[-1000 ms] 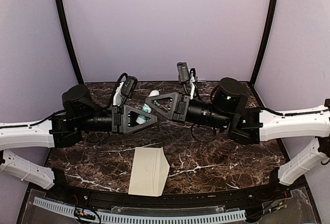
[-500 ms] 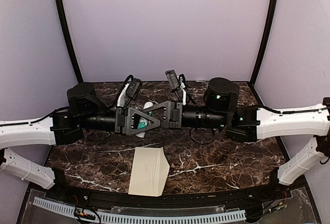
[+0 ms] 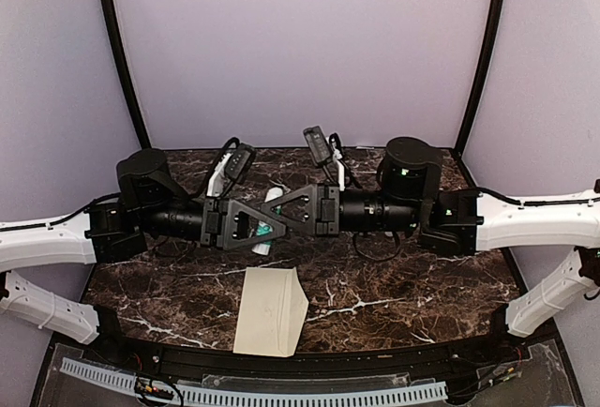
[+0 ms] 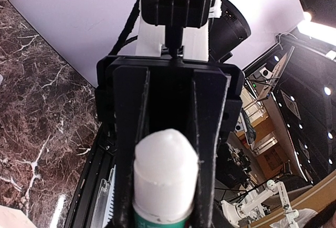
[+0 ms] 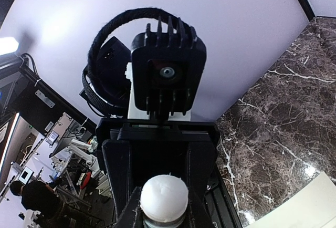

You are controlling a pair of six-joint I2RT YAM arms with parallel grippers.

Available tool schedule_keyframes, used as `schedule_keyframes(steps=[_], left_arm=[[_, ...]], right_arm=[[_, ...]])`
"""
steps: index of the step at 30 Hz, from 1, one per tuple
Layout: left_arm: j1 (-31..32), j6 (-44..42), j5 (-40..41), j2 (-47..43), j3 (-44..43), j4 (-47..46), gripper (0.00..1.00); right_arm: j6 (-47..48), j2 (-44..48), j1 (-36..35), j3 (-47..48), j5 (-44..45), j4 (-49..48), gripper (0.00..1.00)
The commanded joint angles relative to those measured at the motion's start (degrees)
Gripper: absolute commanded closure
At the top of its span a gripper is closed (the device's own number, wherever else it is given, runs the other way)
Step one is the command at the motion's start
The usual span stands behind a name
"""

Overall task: Place the letter into the envelope and seal it
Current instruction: Adjust the solid glue.

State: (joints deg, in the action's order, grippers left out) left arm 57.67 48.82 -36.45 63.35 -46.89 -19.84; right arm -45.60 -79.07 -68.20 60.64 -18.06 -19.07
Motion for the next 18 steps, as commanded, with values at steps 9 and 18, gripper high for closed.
schedule_keyframes(steps=[9, 18], left_arm=[[0.2, 0.6, -4.1, 2.1, -1.5, -0.6, 0.72], [0.2, 0.6, -5.0, 3.3, -2.1, -1.1, 0.63]], right_arm=[[-0.4, -1.0, -0.1, 2.5, -1.8, -0.6, 0.94], [-0.8, -2.5, 0.0, 3.6, -2.5, -0.6, 0.95]])
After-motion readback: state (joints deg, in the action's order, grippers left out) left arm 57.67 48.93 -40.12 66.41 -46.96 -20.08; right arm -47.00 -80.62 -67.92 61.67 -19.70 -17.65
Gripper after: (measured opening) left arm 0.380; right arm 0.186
